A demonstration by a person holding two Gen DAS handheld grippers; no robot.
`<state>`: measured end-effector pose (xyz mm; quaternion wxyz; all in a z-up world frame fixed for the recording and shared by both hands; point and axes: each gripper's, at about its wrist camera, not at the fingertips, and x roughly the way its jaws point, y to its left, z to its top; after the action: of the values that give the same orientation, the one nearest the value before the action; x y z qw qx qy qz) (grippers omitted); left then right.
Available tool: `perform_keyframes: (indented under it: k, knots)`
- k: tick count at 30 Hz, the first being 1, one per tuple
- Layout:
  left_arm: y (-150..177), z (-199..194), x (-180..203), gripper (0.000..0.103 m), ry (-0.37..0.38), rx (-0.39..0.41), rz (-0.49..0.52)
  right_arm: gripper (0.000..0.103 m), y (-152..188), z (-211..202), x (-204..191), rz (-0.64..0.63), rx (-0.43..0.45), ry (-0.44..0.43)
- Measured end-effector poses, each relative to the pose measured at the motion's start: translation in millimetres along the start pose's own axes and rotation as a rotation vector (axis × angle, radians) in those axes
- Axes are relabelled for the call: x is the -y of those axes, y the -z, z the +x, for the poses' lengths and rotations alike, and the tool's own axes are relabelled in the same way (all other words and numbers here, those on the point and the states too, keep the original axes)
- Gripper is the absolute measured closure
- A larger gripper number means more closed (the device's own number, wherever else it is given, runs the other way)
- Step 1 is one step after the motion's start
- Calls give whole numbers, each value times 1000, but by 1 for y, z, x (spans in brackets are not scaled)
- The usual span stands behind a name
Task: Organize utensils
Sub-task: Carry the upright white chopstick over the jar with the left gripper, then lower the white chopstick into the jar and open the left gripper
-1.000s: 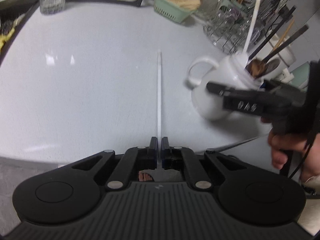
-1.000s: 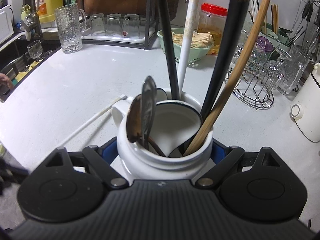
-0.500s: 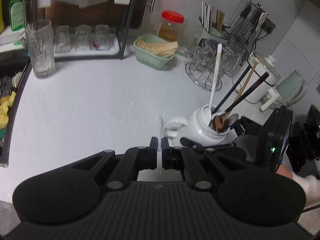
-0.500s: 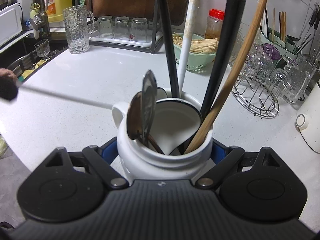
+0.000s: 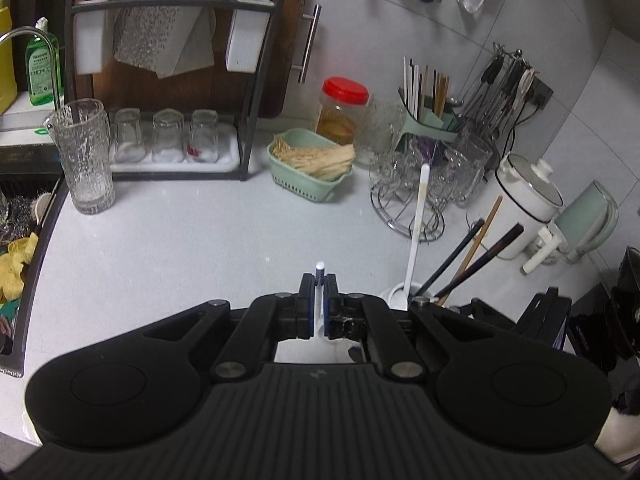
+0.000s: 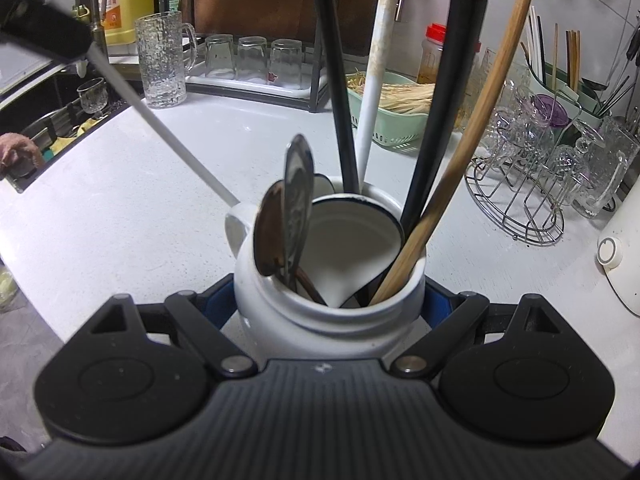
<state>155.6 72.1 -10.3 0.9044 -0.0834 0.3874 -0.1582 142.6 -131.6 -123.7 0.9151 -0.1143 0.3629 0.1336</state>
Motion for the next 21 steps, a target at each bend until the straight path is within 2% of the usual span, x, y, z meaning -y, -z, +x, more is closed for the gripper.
perform_keyframes:
  k: [10,21]
  knots:
    - [-25,-17,9,99,-5,73,7,10,-2,4,-1,-2,5,-3]
    - [-62,-52,37,99,42,121,52,10,-6,7,-3,-6,8,-6]
